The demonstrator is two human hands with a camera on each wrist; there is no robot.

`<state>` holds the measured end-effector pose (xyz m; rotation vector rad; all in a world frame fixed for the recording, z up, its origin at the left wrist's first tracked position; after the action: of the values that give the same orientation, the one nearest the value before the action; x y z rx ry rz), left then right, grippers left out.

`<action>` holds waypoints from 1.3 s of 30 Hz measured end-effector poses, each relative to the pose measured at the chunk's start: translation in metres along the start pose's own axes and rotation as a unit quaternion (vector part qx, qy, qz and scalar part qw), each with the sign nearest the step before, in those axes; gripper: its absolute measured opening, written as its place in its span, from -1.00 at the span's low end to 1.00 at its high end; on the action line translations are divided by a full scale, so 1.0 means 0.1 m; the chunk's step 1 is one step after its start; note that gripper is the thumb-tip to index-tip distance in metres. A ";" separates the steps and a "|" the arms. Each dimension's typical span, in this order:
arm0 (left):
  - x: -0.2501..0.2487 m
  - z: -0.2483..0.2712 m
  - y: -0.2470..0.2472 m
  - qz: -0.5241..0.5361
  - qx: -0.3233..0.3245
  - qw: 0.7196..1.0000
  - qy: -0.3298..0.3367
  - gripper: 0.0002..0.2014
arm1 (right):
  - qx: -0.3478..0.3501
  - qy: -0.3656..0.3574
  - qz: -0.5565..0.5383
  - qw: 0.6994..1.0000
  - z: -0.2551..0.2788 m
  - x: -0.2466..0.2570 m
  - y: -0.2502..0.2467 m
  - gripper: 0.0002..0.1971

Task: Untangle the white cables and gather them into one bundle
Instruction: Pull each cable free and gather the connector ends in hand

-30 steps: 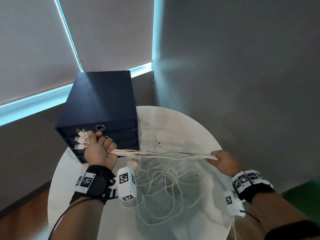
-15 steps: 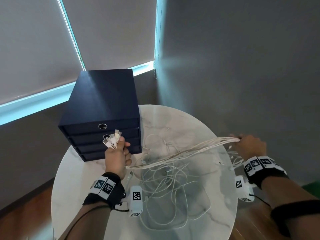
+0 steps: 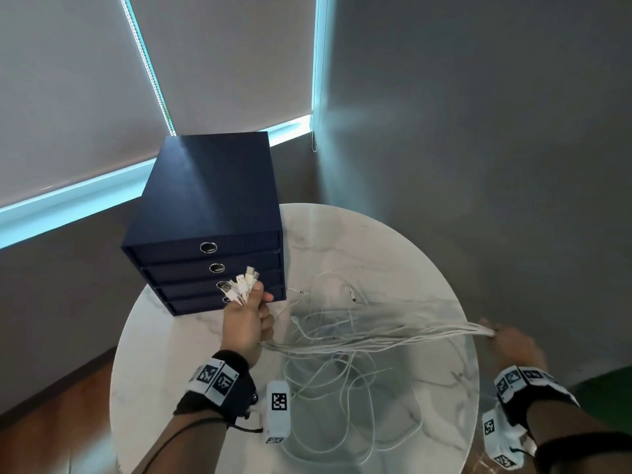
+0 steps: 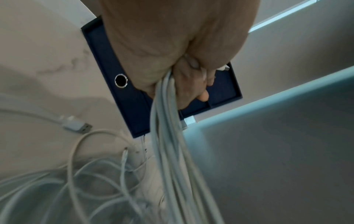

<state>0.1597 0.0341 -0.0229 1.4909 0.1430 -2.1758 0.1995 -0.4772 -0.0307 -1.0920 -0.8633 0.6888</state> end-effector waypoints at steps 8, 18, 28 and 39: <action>0.12 0.02 0.00 -0.018 -0.009 1.000 -0.016 -0.66 | -0.095 -0.095 -0.132 0.982 -0.05 0.46 -0.58 -0.34; -0.15 -0.05 -0.21 0.001 -0.046 0.999 0.024 -0.66 | 0.077 -0.156 -0.086 0.981 -0.31 0.82 -0.16 -0.66; -0.17 -0.12 -0.47 0.044 -0.097 0.993 0.043 -0.65 | 0.188 -0.104 0.156 0.964 -0.10 -0.45 0.85 -0.86; -0.09 -0.08 -0.17 0.048 -0.067 0.996 0.025 -0.65 | 0.102 -0.022 0.132 0.986 -0.27 -0.89 0.61 -0.76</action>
<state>0.1613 0.0550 -0.0210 1.4481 0.2241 -2.0124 0.1741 -0.5436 -0.1160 -1.0178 -0.6749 1.0032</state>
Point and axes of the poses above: each hand's wrist, its own z-axis away from the middle knuckle, its own y-axis out of the palm, x = y × z, the point moved 9 cm from there along -z, towards the middle knuckle, and after that the axes turned 8 degrees about -z, right-handed, at the moved point
